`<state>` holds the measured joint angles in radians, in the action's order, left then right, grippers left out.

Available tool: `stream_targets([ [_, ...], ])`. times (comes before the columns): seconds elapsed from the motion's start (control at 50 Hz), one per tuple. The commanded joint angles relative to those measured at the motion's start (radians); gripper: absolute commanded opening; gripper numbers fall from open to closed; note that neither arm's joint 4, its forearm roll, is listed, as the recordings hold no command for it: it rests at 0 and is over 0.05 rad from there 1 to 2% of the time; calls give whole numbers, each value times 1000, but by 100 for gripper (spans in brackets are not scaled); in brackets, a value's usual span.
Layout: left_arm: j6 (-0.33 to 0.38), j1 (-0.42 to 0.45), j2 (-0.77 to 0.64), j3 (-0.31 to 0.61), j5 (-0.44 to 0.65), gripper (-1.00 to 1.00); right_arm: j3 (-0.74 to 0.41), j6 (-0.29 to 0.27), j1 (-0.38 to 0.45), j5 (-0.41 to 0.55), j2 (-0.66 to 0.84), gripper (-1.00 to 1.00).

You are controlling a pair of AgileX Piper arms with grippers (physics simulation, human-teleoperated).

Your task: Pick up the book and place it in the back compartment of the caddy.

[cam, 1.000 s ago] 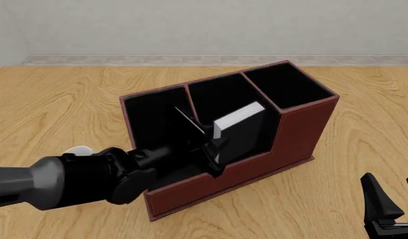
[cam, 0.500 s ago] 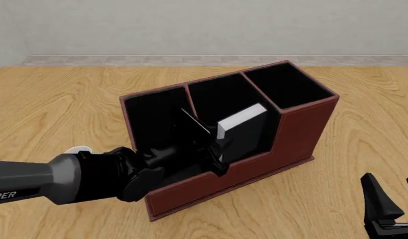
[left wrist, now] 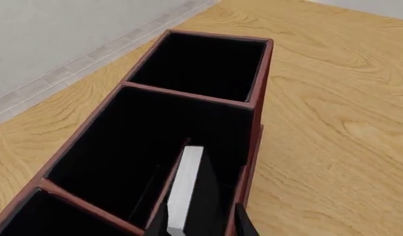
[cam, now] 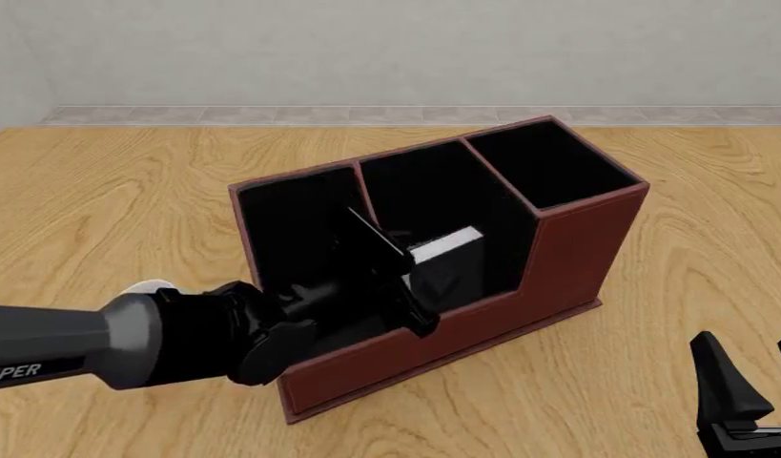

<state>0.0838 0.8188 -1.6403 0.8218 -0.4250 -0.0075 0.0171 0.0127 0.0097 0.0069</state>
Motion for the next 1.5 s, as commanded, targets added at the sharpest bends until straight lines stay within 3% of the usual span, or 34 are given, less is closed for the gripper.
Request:
stream_targets([
  [0.02, 4, 2, 10, -3, 6, 100, 0, 0, 0, 0, 0, 100],
  [0.6, 14, 16, 97, -78, 7, 100, 0, 0, 0, 0, 0, 100],
  [1.0, 28, 0, 273, -259, -32, 100, 0, 0, 0, 0, 0, 100],
  [1.44, 112, -82, 445, -358, -69, 100, 0, 0, 0, 0, 0, 100],
  [1.5, 148, -138, 454, -383, -100, 100, 0, 0, 0, 0, 0, 100],
])
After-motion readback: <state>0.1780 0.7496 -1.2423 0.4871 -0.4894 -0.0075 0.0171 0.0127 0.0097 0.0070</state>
